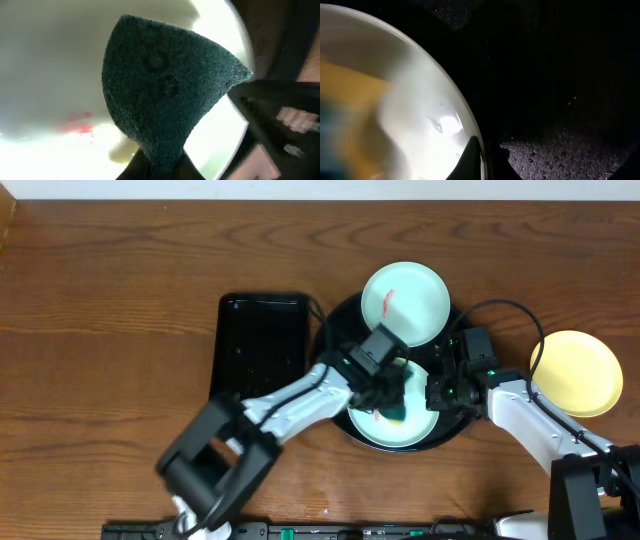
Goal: Clean dirty plates on tray and stack at the side
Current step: 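Move the sponge with the left gripper onto the pale green plate, then scrub the near pale green plate's red smear with the left-held sponge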
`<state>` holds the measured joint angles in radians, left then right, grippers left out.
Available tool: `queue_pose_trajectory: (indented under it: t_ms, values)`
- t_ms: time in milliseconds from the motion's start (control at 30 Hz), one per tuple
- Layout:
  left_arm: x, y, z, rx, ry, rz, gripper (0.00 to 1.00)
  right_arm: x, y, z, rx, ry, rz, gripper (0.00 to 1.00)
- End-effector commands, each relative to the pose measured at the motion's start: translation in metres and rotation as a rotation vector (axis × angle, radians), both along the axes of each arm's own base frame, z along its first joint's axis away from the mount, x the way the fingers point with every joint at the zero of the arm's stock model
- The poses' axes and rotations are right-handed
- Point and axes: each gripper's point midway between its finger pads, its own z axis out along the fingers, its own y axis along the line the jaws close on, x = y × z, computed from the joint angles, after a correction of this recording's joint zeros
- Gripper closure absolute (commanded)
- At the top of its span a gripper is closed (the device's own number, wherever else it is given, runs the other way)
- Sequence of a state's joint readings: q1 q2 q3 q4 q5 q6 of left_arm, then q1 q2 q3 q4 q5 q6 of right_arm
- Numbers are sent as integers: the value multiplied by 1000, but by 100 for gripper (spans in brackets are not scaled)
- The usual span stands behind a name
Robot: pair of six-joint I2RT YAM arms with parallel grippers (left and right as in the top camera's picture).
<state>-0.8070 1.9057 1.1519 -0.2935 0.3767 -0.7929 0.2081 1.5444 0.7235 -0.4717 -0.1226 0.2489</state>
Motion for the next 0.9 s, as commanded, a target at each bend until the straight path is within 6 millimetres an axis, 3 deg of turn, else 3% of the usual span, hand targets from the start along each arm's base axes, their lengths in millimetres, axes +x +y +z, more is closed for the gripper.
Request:
queue_pose_trajectory:
  t_ms: [0, 100, 167, 333, 467, 700, 767, 867]
  values:
    - [-11, 2, -23, 24, 95, 19, 92, -2, -5, -6, -23, 14, -32, 99]
    - [-5, 35, -49, 174, 101, 83, 92, -3, -5, -6, -23, 16, -31, 99]
    - [1, 57, -55, 261, 86, 125, 93, -3, -5, -6, -24, 17, -30, 99]
    - [21, 118, -51, 507, 30, 221, 93, -4, -5, -7, -25, 21, -30, 99]
    - [31, 142, -40, 618, -12, 214, 93, -4, -5, -7, -25, 21, -30, 99]
    - [39, 148, -37, 665, -66, 199, 93, -4, -5, -7, -26, 23, -30, 99]
    - [38, 135, -41, 597, -43, 190, 93, -5, -5, -7, -26, 24, -30, 99]
    - [25, 92, -47, 383, 68, 142, 92, -5, -5, -7, -26, 24, -30, 99]
